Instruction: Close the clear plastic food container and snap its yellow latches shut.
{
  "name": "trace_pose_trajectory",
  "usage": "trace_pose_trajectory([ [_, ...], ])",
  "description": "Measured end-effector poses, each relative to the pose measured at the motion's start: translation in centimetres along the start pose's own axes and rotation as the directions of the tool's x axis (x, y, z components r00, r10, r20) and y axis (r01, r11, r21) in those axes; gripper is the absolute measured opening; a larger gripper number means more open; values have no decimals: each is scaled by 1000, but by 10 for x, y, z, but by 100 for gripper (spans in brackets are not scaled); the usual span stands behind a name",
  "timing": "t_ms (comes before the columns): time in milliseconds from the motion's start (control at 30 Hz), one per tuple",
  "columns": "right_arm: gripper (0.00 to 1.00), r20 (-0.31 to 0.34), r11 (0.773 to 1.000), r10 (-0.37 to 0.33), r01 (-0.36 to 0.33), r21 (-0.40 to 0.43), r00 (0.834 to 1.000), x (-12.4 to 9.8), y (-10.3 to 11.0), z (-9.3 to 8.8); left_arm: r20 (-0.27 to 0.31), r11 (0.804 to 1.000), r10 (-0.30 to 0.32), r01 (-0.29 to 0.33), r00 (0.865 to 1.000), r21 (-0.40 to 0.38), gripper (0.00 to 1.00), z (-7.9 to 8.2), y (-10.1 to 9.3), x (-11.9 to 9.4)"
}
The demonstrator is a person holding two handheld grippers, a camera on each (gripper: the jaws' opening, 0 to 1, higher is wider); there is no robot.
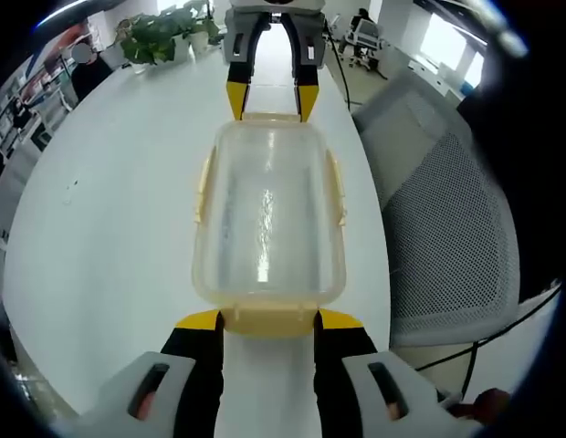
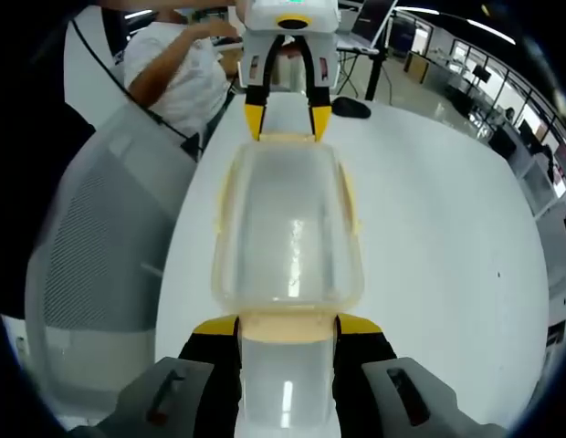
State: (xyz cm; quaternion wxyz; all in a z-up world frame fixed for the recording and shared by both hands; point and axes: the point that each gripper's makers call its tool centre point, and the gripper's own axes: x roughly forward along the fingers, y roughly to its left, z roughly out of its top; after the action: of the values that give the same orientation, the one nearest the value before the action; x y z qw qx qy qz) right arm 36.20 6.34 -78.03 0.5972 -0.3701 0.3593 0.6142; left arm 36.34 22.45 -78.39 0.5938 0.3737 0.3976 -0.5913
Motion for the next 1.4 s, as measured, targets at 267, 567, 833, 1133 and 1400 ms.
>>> trace_pose_trajectory([
  [267,37,2,1000,-1,1,2,1000,-6,-2,-11,0,1000,2,-2,1000,-1,37,13,2,4],
  [567,37,0,1000,1,-1,4,1000,-11,-2,-22,-3,1000,-2,2,1000,-3,37,22,2,9],
  [833,37,-4,1000,1,-1,14,1000,-14,0,-31,-3,1000,-5,5,1000,0,37,31,1,15],
  [1133,37,-5,1000,-5,5,13,1000,-18,-1,-39,-6,1000,-4,4,1000,5,37,40,2,18],
  [1400,37,-10,1000,4,-3,19,1000,-18,2,-47,-20,1000,-10,10,1000,7,37,45,0,22],
])
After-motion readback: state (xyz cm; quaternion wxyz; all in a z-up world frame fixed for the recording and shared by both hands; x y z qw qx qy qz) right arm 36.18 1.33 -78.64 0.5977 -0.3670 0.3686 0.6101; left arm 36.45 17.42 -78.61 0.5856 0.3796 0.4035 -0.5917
